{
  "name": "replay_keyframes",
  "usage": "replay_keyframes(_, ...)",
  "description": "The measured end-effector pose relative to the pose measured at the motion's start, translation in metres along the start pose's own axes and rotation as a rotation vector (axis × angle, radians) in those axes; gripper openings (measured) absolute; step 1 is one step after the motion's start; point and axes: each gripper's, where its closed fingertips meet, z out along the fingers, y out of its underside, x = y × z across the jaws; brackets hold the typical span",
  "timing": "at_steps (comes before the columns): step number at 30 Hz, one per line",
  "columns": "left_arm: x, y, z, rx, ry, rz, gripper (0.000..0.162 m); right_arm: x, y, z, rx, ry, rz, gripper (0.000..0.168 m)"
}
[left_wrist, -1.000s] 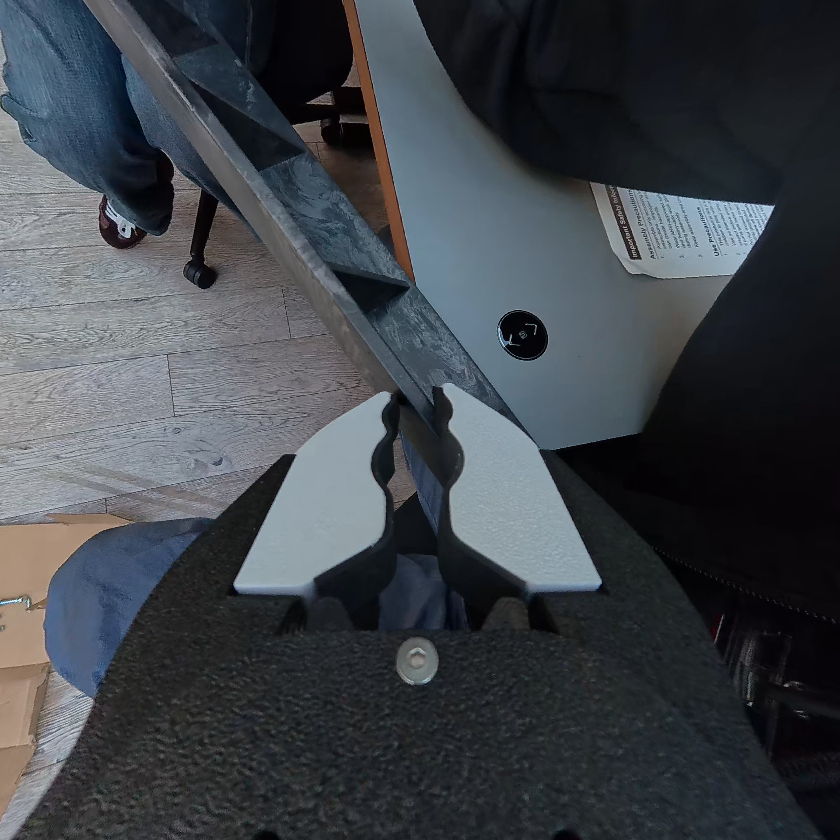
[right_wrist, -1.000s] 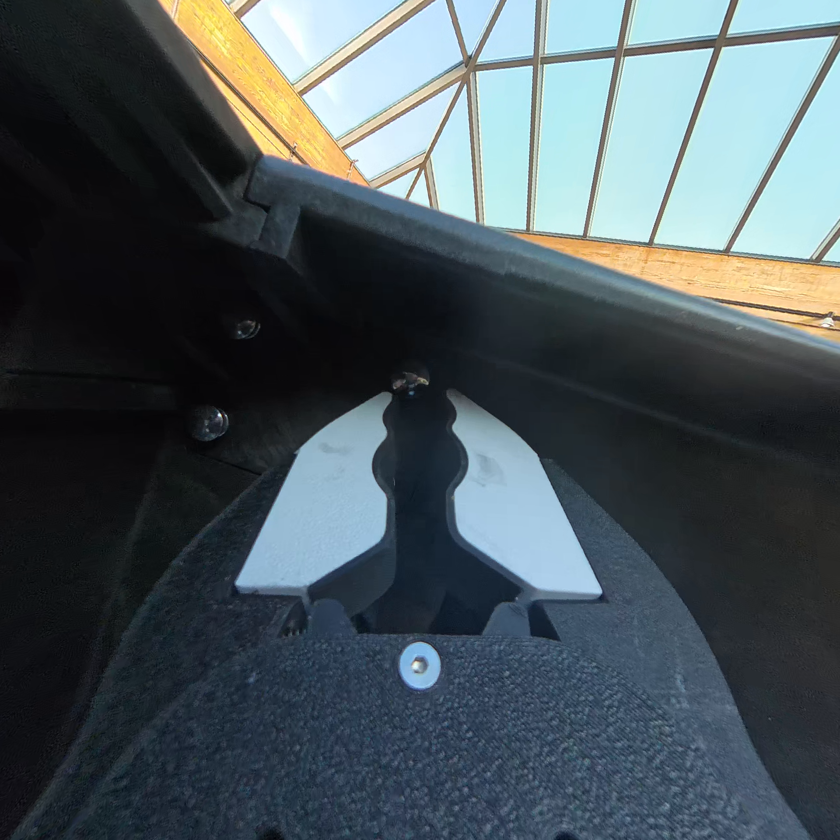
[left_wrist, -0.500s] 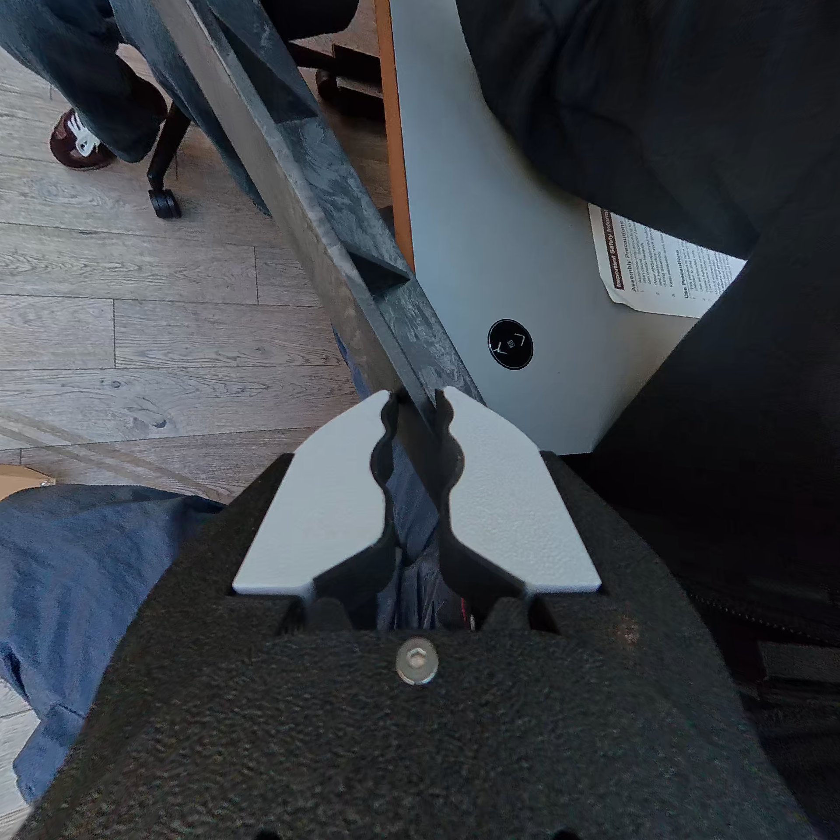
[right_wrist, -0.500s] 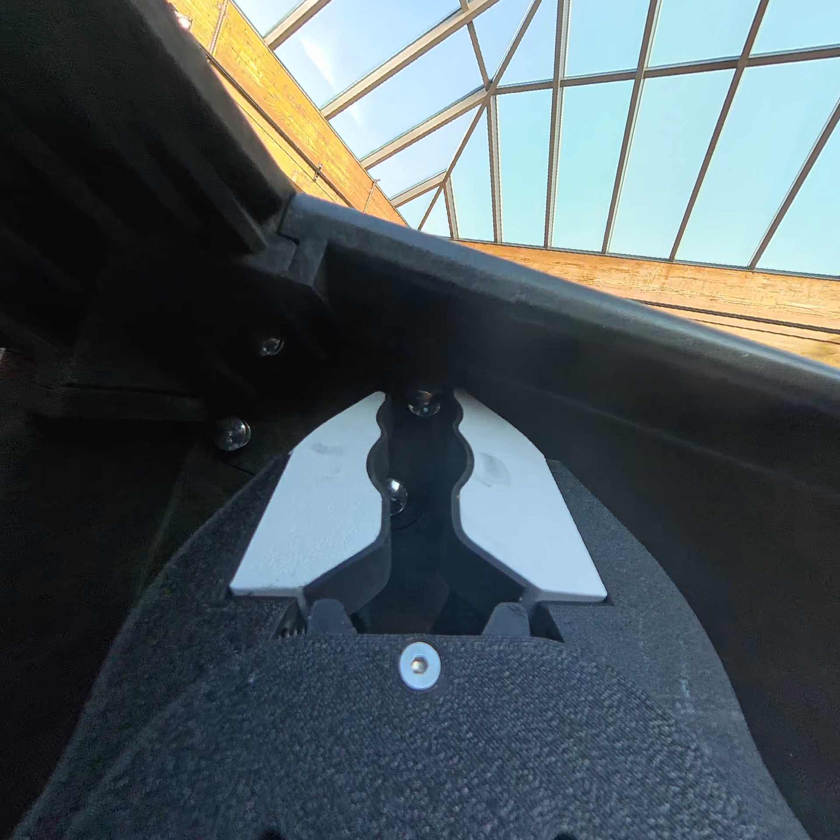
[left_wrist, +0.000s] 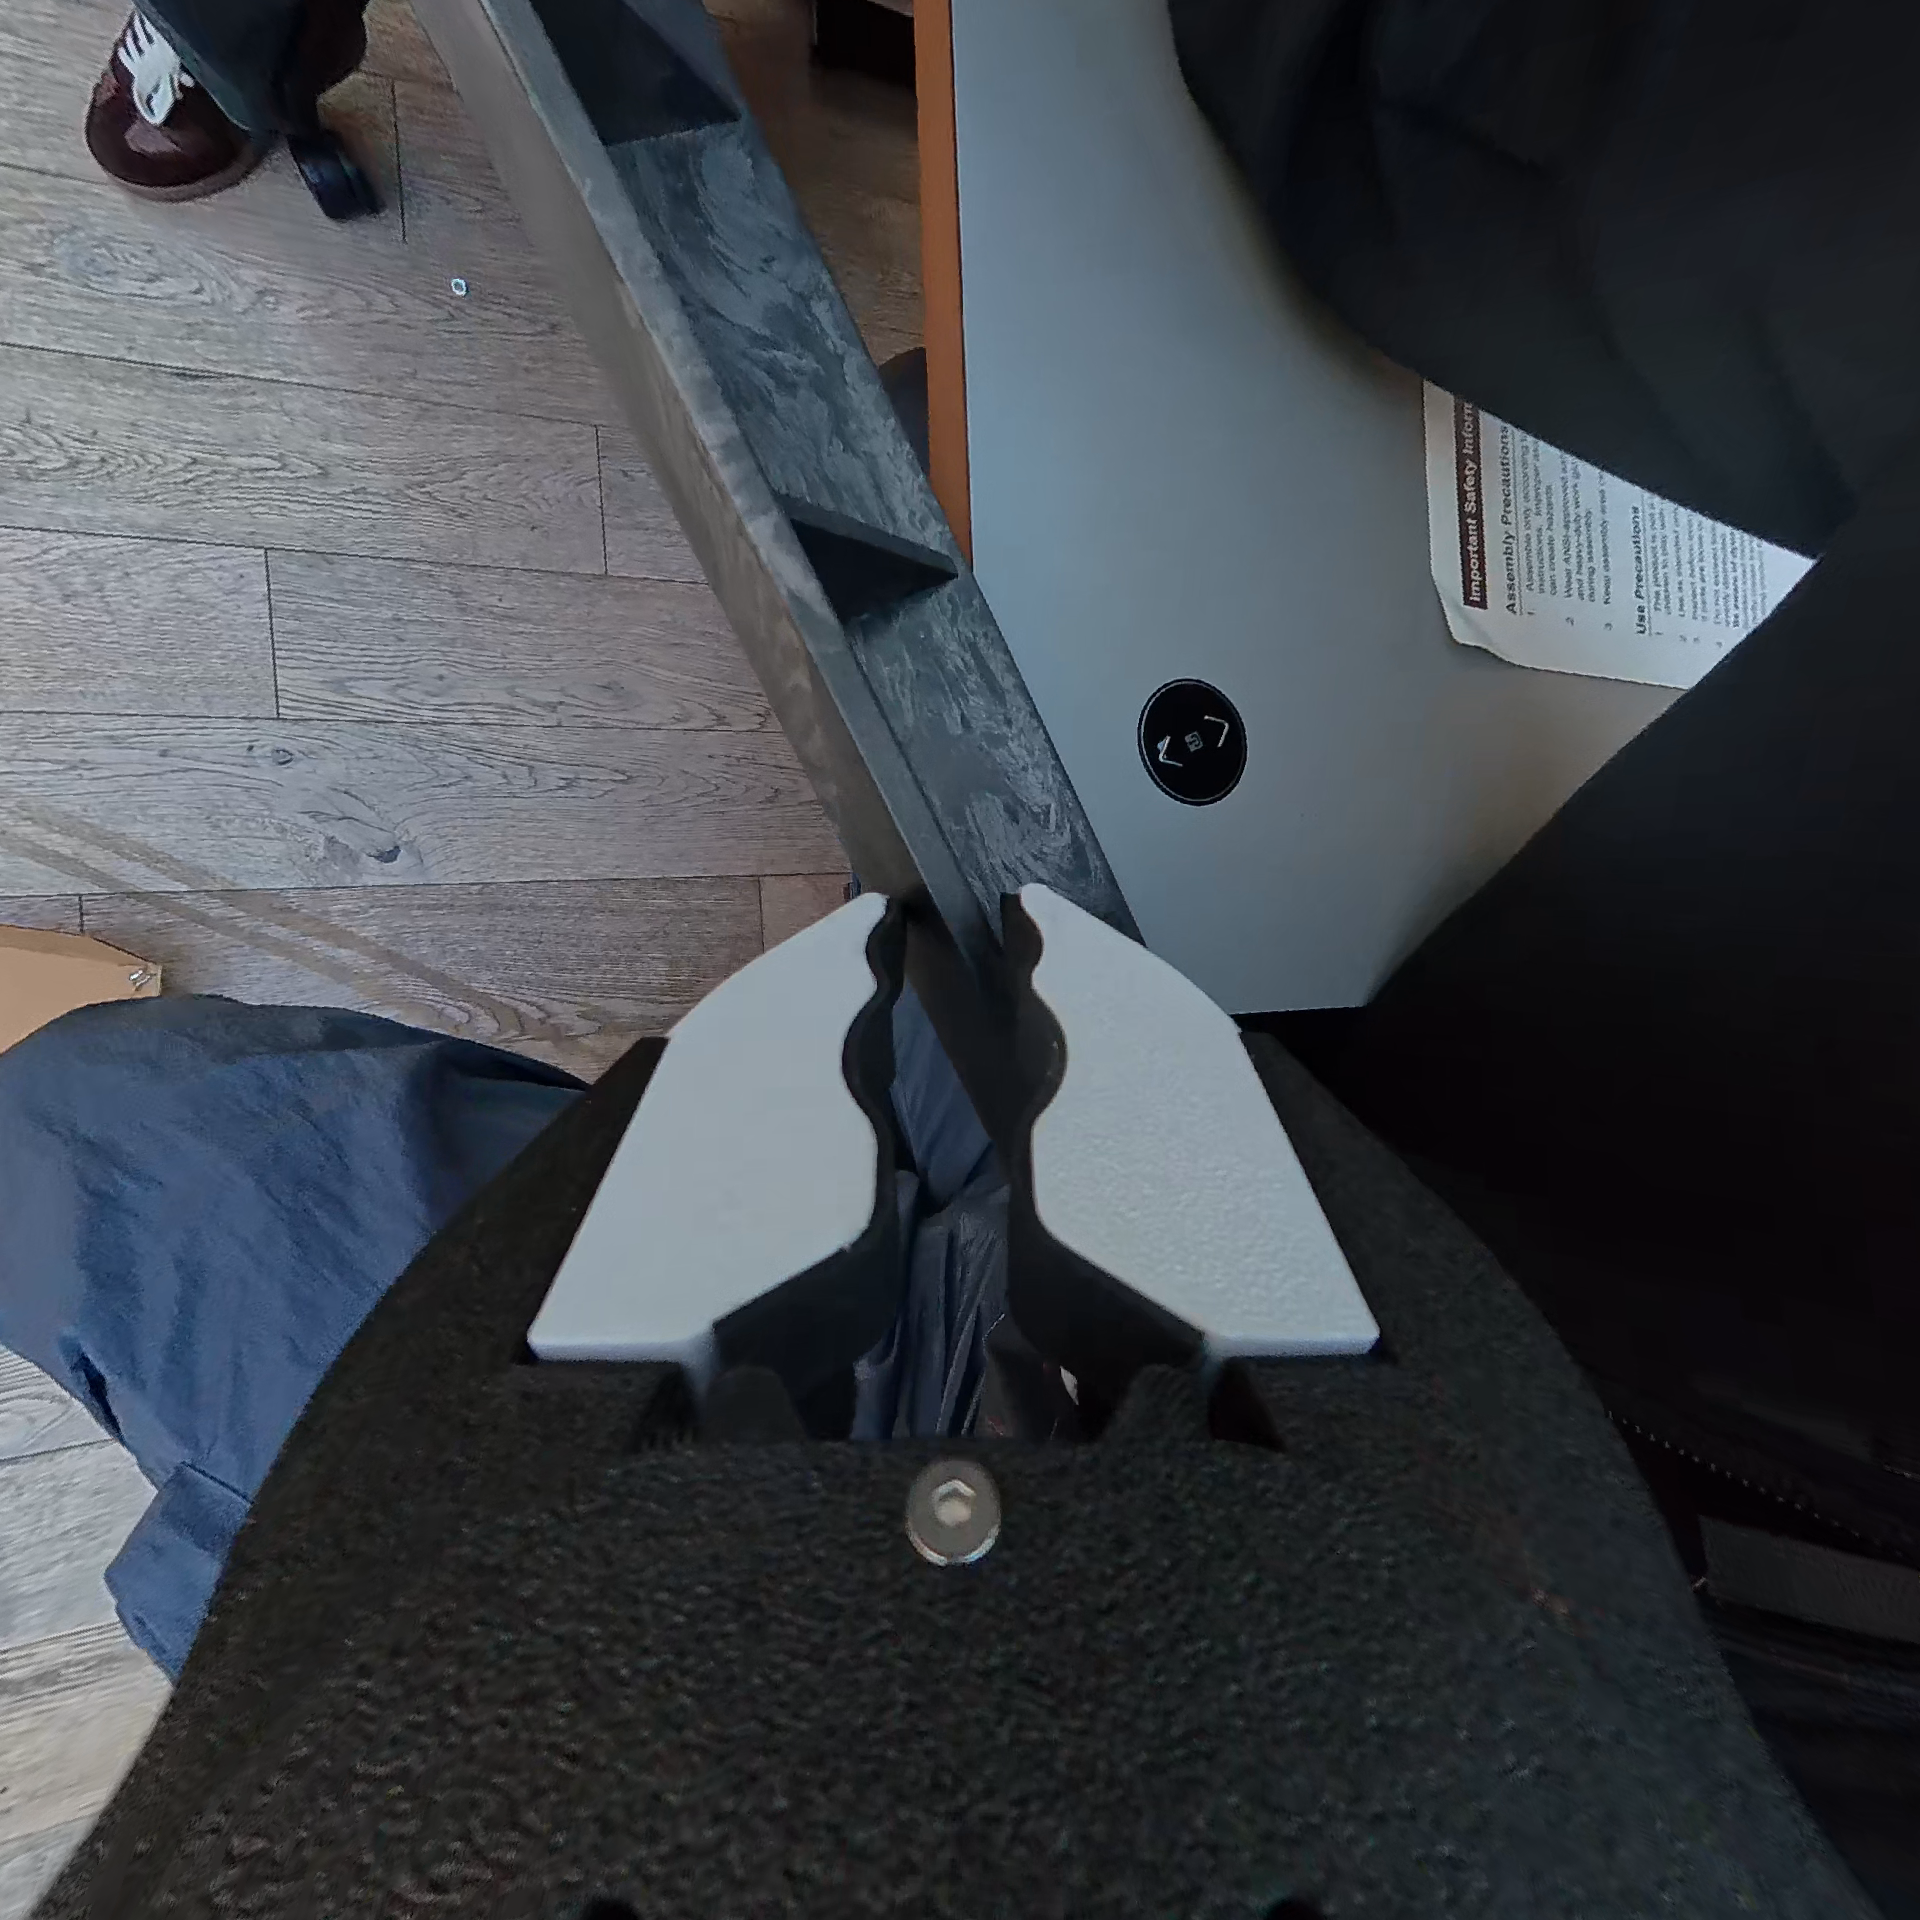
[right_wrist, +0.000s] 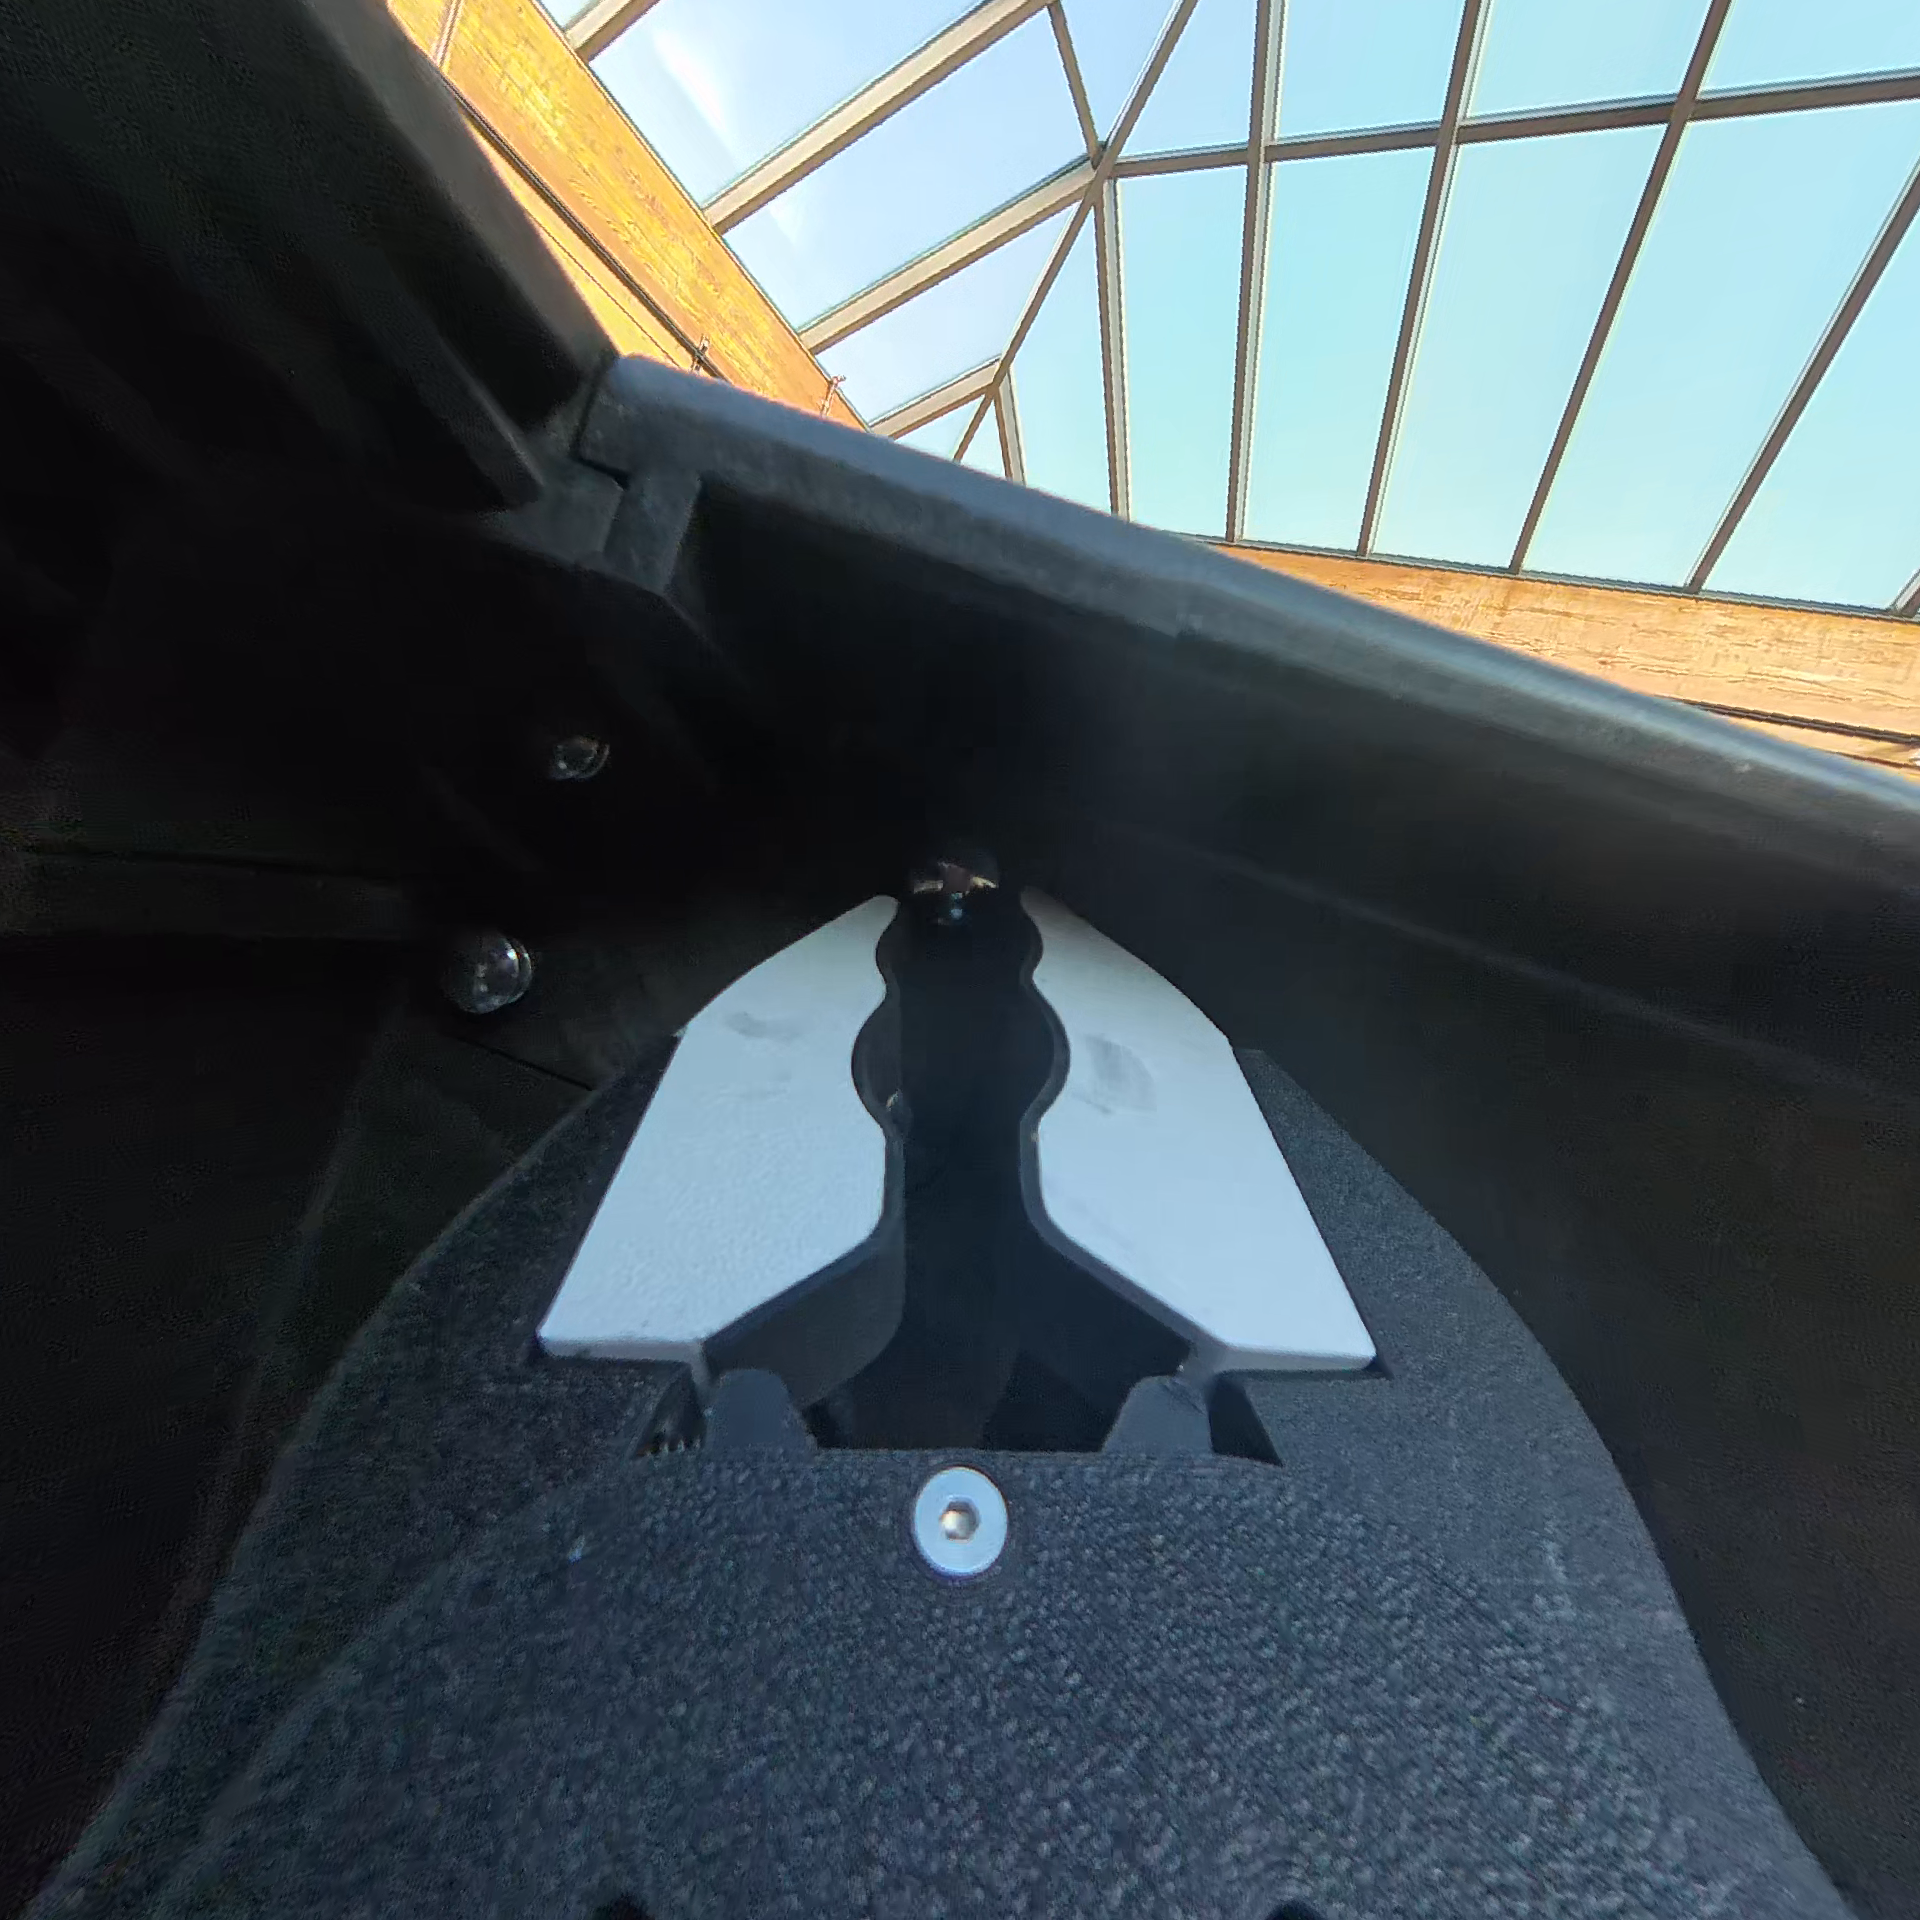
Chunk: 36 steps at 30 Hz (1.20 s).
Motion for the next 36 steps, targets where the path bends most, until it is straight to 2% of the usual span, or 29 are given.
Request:
replay_keyframes(3,0.000,0.001,0.001,-0.010,0.017,-0.049,0.020,-0.001,-0.001,0.000,-0.002,0.004,-0.006,0.014)
replay_keyframes(6,0.002,0.014,0.017,-0.095,-0.002,-0.071,0.041,0.000,-0.001,0.000,-0.001,-0.003,0.000,0.013)
replay_keyframes(7,0.001,0.021,0.025,-0.135,-0.039,-0.053,0.041,0.001,0.000,0.000,-0.003,-0.005,0.003,0.013)
replay_keyframes(9,-0.003,0.021,0.030,-0.148,-0.118,0.004,0.039,0.001,0.000,0.000,-0.003,-0.009,0.006,0.013)
replay_keyframes(16,-0.005,0.020,0.029,-0.156,-0.139,0.004,0.040,0.000,0.001,0.000,-0.002,-0.019,0.004,0.013)
replay_keyframes(23,-0.008,0.014,0.024,-0.118,-0.172,0.006,0.037,0.001,0.001,0.000,0.001,-0.017,-0.001,0.013)
replay_keyframes(26,-0.010,0.015,0.028,-0.119,-0.192,0.011,0.030,0.001,0.001,-0.001,0.004,-0.016,-0.007,0.013)
replay_keyframes(36,-0.010,0.015,0.033,-0.094,-0.254,0.042,0.034,-0.001,-0.012,-0.008,0.044,-0.025,-0.042,0.016)
